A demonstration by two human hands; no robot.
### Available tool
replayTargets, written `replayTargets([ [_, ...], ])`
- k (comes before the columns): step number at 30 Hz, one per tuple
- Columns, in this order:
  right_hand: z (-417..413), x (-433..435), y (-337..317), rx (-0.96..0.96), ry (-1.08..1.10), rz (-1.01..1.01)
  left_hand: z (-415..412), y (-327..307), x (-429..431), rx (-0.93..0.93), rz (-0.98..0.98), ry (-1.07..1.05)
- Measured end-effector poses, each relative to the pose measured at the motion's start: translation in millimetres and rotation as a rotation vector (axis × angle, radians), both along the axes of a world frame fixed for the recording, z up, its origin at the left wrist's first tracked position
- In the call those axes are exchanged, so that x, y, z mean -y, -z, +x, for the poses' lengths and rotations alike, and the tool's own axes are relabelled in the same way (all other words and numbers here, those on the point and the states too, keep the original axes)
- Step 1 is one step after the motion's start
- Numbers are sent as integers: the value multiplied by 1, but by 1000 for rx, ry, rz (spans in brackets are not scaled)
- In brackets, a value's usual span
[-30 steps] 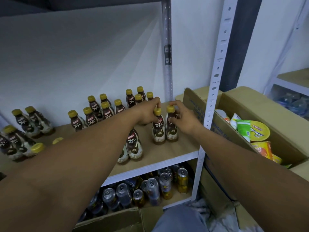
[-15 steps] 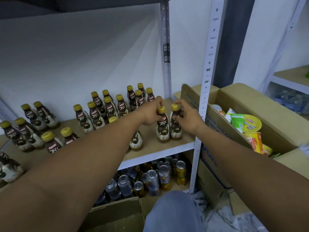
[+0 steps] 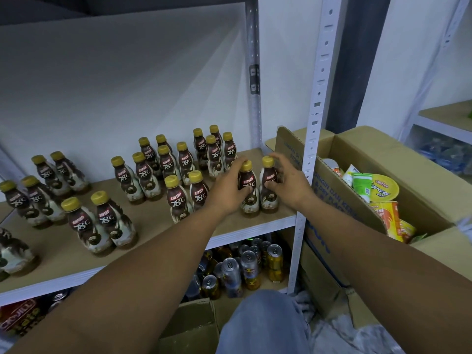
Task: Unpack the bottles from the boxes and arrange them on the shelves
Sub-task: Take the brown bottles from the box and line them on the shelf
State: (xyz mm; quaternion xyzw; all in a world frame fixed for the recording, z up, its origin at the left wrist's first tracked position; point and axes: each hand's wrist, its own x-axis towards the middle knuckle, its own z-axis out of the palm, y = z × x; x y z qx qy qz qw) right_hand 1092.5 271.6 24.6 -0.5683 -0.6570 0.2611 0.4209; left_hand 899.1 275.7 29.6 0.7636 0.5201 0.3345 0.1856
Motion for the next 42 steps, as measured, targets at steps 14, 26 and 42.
replayTargets([
  [14, -1, -7, 4, 18, -4, 23, -1, 7, -6, -24, 47, -18],
  [26, 0, -2, -5, 75, 6, -4, -4, 2, -7, -40, 50, 2],
  [42, -24, -40, -84, 237, 17, 142, -18, -92, -42, -115, 164, -16],
])
